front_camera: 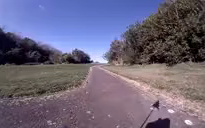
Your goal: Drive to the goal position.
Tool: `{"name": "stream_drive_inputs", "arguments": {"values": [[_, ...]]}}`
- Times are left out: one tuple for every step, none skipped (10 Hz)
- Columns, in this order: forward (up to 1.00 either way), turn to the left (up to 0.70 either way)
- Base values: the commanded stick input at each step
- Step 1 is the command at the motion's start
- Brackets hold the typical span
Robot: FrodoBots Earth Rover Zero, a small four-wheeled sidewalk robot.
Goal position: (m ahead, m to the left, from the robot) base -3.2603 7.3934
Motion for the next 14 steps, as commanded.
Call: {"name": "stream_drive_inputs", "arguments": {"values": [[0.68,0.0],[0.68,0.0],[0.67,0.0],[0.52,0.0],[0.26,0.0],[0.05,0.0],[0.05,0.0],[0.05,0.0],[0.05,0.0],[0.04,0.0],[0.03,0.0],[0.01,0.0],[-0.69,0.03],[-0.69,0.05]]}}
